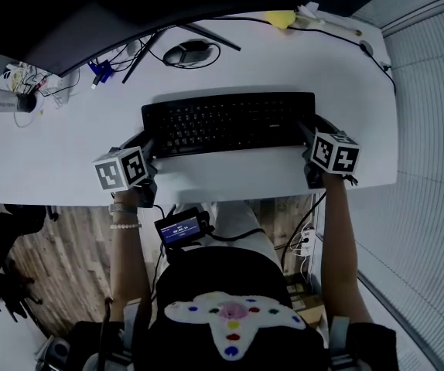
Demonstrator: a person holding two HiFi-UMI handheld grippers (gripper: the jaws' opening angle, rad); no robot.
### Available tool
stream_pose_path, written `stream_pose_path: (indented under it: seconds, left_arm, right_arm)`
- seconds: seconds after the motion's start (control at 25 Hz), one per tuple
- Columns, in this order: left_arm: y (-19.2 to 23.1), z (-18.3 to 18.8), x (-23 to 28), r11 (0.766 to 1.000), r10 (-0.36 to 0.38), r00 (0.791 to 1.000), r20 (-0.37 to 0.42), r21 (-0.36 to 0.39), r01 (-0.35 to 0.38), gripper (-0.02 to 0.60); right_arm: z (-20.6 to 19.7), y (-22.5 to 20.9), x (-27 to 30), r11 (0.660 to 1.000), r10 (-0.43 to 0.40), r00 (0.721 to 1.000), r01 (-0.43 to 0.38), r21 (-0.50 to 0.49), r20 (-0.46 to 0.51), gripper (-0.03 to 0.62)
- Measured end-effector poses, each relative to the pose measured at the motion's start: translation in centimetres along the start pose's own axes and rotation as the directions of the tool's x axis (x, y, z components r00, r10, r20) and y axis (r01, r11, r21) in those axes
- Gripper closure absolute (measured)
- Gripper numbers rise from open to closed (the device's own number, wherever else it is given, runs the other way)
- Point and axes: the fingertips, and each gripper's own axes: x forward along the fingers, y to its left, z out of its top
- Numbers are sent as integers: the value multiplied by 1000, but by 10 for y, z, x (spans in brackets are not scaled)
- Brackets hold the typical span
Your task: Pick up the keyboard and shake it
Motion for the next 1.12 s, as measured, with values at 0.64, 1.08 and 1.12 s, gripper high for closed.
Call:
stream_pose_path:
  seconds: [0.64,1.08,1.12]
  left_arm:
    - [4,13,-12,1000,16,994,105,-28,-13,405]
    - [-22,52,-63,981,49,948,313,162,-104,560]
    - [-30,55,-68,978,31,946,323,187,-96,560]
  right_arm:
    - [9,-4,-18,994,-111,989,109,21,95,328]
    - [53,60,-84,983,-135,920,171,-68,367,545]
    - [56,68,-90,984,-123,915,162,-72,385,545]
